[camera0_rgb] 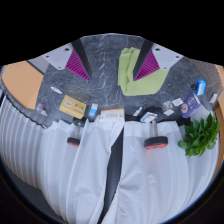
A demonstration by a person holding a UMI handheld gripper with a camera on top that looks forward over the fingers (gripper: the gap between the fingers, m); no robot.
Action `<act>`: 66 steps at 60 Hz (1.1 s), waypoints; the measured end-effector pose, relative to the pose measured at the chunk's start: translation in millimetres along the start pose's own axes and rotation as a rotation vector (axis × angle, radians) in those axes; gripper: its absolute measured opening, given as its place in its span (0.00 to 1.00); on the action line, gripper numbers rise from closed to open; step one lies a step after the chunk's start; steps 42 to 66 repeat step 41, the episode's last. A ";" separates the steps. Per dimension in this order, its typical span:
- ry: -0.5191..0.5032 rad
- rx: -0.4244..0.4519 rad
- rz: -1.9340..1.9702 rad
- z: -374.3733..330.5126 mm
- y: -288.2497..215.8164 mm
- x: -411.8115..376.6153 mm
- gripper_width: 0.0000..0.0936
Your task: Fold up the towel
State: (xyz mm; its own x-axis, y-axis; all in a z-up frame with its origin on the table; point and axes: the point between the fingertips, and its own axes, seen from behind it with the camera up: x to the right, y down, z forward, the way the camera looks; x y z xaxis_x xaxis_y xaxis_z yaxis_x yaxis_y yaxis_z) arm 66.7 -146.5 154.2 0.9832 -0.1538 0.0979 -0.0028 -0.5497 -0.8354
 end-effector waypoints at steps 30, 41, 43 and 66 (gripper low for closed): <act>0.030 0.051 0.002 -238.7 38.8 -81.6 0.91; 0.017 0.065 0.000 -288.9 48.6 -101.7 0.91; 0.017 0.065 0.000 -288.9 48.6 -101.7 0.91; 0.017 0.065 0.000 -288.9 48.6 -101.7 0.91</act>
